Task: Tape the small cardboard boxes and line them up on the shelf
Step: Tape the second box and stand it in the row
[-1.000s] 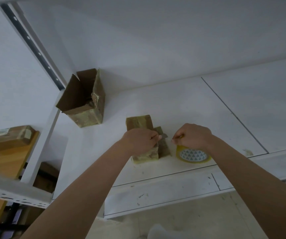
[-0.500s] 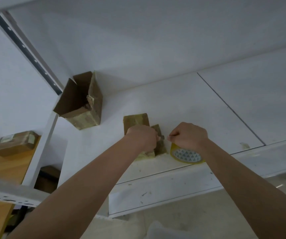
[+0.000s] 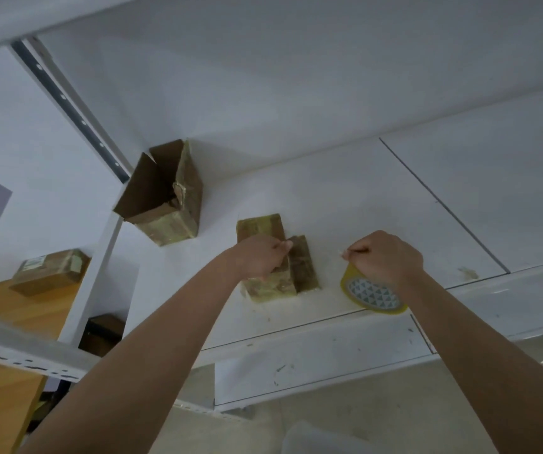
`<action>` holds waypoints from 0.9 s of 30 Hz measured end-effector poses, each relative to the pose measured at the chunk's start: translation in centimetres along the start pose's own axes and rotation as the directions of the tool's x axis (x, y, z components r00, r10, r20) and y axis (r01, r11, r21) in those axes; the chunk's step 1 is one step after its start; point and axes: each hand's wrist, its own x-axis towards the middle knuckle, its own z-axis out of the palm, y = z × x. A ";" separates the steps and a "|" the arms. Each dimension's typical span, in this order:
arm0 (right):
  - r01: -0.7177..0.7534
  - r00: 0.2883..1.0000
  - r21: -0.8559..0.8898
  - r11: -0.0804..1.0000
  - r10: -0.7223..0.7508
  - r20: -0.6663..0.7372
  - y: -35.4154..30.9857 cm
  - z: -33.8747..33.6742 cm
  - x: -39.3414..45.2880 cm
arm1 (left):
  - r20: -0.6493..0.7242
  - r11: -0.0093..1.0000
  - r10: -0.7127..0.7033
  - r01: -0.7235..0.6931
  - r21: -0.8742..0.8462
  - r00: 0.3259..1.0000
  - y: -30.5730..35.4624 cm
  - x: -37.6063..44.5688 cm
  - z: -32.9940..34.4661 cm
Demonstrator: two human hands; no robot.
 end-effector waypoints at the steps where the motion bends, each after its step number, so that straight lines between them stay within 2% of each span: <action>1: 0.002 1.000 0.001 1.000 -0.002 -0.004 0.1 0.1 -0.1 | -0.040 0.999 -0.023 0.022 -0.038 0.999 -0.2 0.0 0.2; 7: 0.025 0.999 -0.059 0.998 -0.027 -0.027 -0.5 0.2 -0.3 | -0.320 0.963 -0.185 0.237 0.132 0.929 1.1 0.9 3.1; 10: 0.027 0.999 -0.080 0.996 -0.029 -0.023 -0.7 0.2 -0.4 | -0.344 0.946 -0.226 0.289 0.147 0.912 1.7 1.0 3.5; 14: 0.032 0.999 -0.098 0.995 -0.035 -0.030 -0.8 0.3 -0.8 | -0.343 0.960 -0.185 0.244 0.137 0.921 1.6 0.6 3.3; 16: 0.033 0.999 -0.014 0.999 -0.033 -0.002 -0.5 0.0 -1.0 | -0.339 0.978 -0.170 0.201 0.058 0.925 1.1 0.2 3.3; 19: 0.044 0.998 0.228 0.973 -0.054 0.035 -0.5 -0.8 -1.5 | -0.376 0.973 -0.187 0.120 -0.196 0.908 0.3 -0.6 2.5; 22: 0.103 0.994 0.333 0.937 -0.108 -0.004 -1.3 -1.7 -2.1 | -0.433 0.903 -0.135 -0.069 -0.424 0.891 1.5 -1.7 2.2; 25: 0.131 0.991 0.376 0.918 -0.132 -0.023 -2.2 -2.4 -2.5 | -0.345 0.833 0.032 -0.216 -0.510 0.938 3.0 -2.6 3.0; 27: 0.137 0.990 0.354 0.925 -0.133 -0.036 -2.6 -2.6 -2.7 | -0.354 0.725 0.006 -0.247 -0.642 0.935 3.4 -2.9 3.4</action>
